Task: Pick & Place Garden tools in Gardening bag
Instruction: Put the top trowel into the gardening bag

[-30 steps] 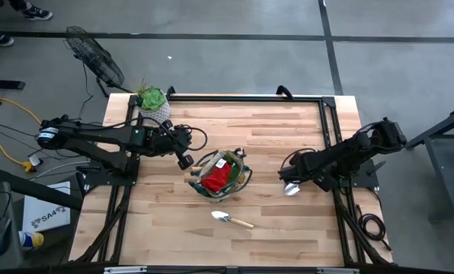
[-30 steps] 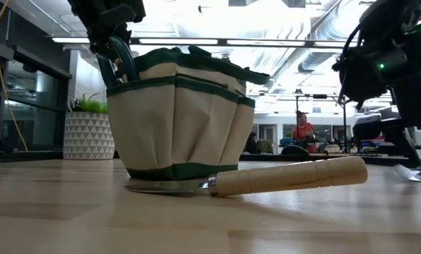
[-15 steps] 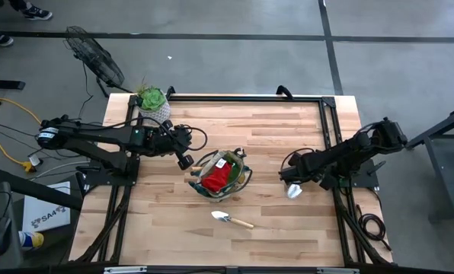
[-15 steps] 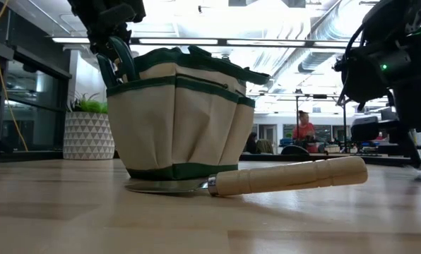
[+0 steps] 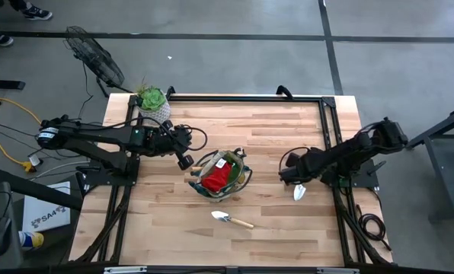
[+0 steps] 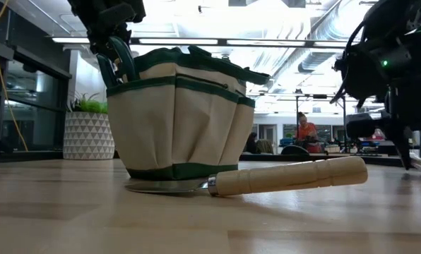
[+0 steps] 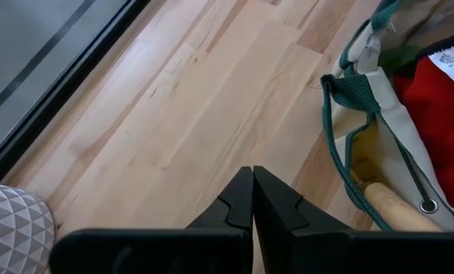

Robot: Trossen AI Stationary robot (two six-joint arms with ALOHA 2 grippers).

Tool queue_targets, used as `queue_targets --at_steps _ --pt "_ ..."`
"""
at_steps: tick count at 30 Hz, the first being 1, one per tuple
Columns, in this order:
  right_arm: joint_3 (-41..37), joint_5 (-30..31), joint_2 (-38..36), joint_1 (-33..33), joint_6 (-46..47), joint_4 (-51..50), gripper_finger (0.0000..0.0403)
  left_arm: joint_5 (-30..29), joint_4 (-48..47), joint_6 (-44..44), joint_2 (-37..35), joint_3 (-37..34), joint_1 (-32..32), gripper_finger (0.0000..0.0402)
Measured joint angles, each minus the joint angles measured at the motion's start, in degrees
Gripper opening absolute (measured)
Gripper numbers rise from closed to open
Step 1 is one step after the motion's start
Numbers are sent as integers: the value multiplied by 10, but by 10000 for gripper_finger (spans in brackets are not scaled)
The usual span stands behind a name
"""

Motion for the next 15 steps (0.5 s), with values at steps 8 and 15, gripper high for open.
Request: queue_targets --at_steps 8,15 --pt "30 112 -46 22 -56 4 60 8 0 -10 0 0 0 0" --pt "80 276 -80 54 -131 5 60 25 0 -24 0 0 0 0"
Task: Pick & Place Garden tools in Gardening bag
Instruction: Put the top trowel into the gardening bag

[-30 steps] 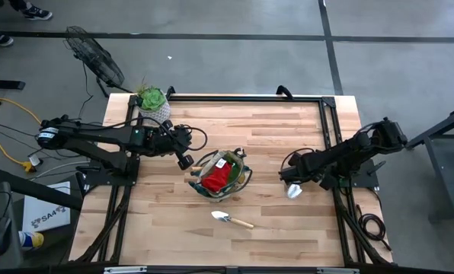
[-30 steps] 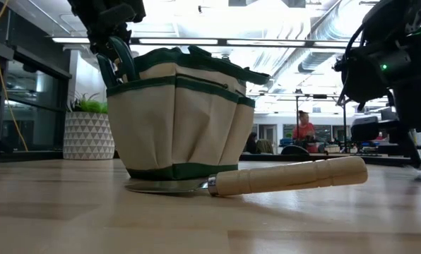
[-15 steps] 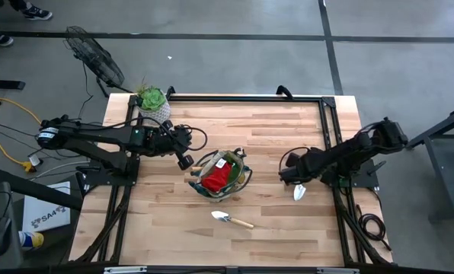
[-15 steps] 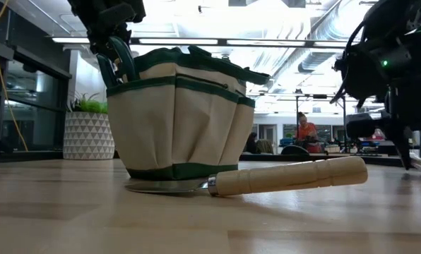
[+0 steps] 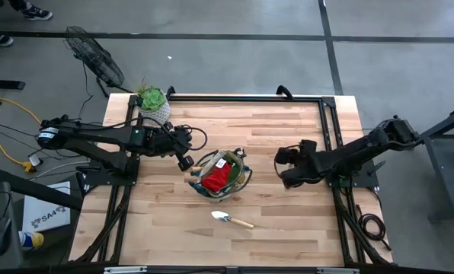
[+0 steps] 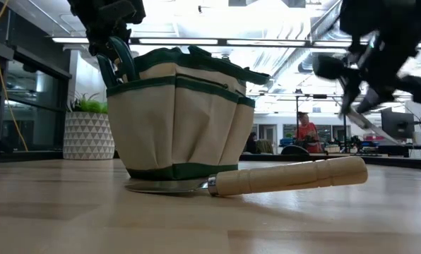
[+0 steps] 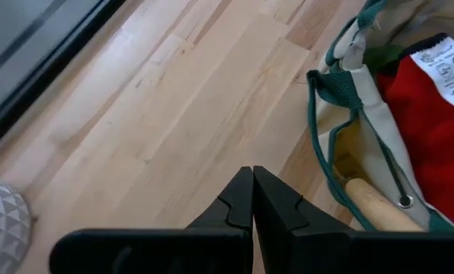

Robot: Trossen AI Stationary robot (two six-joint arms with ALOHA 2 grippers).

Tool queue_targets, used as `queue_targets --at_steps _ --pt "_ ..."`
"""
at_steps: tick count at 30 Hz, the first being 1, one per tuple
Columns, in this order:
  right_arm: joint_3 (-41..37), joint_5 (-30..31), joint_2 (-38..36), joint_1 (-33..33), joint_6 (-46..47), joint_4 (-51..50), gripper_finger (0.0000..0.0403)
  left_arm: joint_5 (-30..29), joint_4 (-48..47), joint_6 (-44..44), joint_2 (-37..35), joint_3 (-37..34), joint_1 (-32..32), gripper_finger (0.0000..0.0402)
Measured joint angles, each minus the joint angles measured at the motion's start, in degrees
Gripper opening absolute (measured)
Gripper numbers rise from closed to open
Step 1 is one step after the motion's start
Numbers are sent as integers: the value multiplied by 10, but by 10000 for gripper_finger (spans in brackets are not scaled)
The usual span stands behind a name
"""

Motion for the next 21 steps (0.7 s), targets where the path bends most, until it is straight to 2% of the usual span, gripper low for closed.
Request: queue_targets --at_steps 5,9,14,21 --pt "47 116 -4 32 -91 38 60 17 8 -30 0 0 0 0" --pt "73 194 -5 58 -216 134 60 26 16 -62 0 0 0 0" --pt "77 243 -5 75 -473 358 60 38 43 -78 0 0 0 0" --pt "77 237 -5 74 -873 683 60 39 69 -108 0 0 0 0"
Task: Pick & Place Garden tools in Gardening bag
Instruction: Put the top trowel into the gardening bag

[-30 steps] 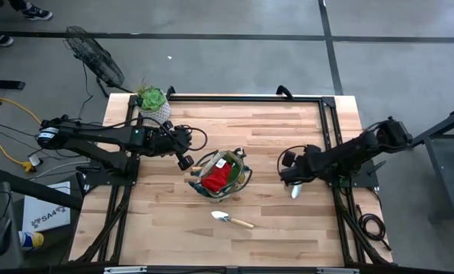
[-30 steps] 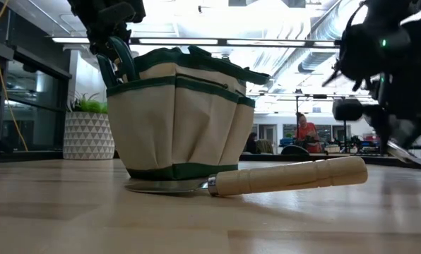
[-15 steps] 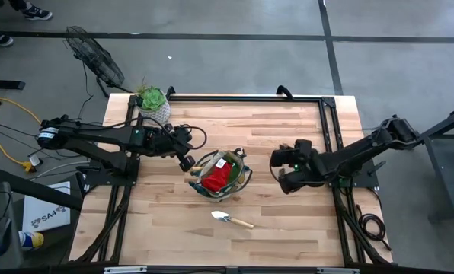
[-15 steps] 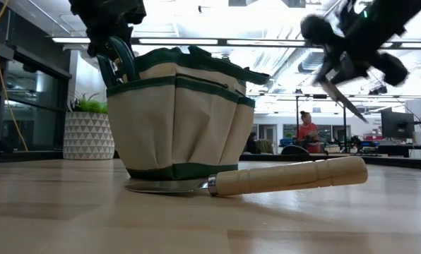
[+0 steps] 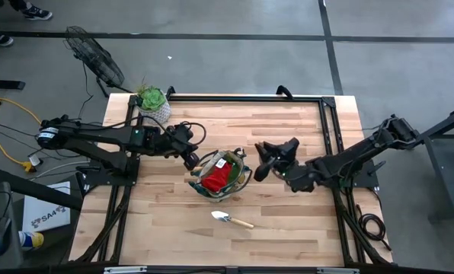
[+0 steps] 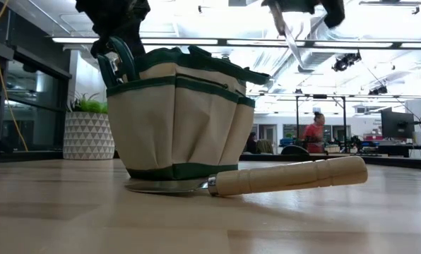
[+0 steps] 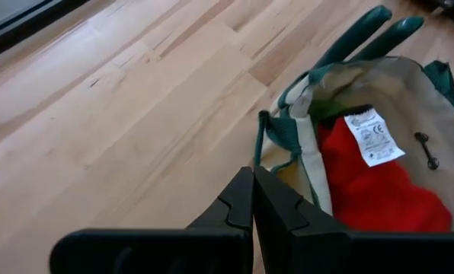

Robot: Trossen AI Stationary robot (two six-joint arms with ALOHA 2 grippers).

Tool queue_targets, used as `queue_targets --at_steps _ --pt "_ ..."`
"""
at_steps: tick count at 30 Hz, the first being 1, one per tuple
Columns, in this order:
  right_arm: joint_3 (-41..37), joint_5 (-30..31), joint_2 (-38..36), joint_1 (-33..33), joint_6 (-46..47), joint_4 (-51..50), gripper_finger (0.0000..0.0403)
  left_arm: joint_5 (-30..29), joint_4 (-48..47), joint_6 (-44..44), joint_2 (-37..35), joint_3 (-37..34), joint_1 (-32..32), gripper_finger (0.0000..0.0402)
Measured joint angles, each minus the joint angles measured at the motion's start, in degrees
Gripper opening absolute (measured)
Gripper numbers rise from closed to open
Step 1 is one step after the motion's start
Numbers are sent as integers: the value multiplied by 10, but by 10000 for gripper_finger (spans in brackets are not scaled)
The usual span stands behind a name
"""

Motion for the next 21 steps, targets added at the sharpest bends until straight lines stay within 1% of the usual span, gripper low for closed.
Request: queue_targets --at_steps 2,4,6,9,12,17,21 --pt "0 -12 3 0 -73 62 60 0 1 -4 0 0 0 0" --pt "0 -32 7 0 -115 98 60 0 3 -12 0 0 0 0" --pt "0 -55 15 -1 -127 116 60 0 4 -19 0 0 0 0" --pt "0 -68 34 -1 -138 143 60 -1 6 -31 0 0 0 0" --pt "0 -75 57 -2 -162 201 60 -1 6 -33 0 0 0 0" --pt "0 -116 103 -9 -206 306 60 -1 8 -33 0 0 0 0" --pt "0 -130 128 -18 -210 338 60 -2 8 -33 0 0 0 0"
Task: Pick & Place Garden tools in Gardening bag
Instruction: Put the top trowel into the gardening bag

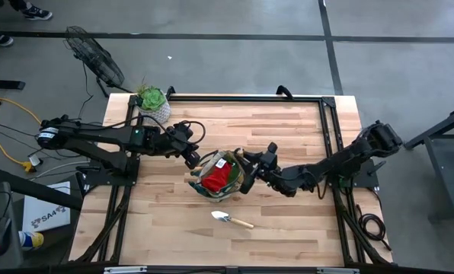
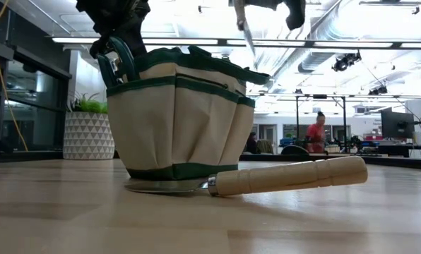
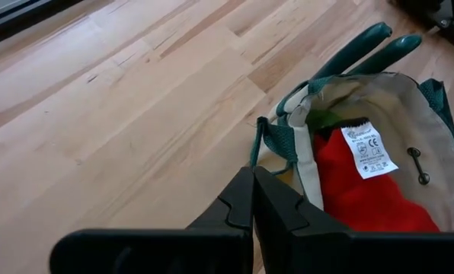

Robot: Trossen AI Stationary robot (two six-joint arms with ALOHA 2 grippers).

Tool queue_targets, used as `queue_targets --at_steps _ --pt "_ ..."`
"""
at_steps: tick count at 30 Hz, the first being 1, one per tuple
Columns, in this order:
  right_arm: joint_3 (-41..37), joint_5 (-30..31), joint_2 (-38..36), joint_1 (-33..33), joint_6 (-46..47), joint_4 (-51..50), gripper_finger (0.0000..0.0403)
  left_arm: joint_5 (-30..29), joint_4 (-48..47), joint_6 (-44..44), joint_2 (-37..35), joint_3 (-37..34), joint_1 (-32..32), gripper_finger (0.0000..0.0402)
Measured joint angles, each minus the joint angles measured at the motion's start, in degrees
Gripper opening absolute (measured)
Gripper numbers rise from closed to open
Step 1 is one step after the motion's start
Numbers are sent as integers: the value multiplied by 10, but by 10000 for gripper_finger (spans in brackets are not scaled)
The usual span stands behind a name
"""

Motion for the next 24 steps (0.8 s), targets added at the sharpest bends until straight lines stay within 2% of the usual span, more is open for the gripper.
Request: queue_targets --at_steps 10,24 --pt "0 -32 39 -21 2 9 60 0 0 -18 2 0 0 0" --pt "0 -37 39 -26 -26 0 60 -8 0 -23 2 0 0 0"
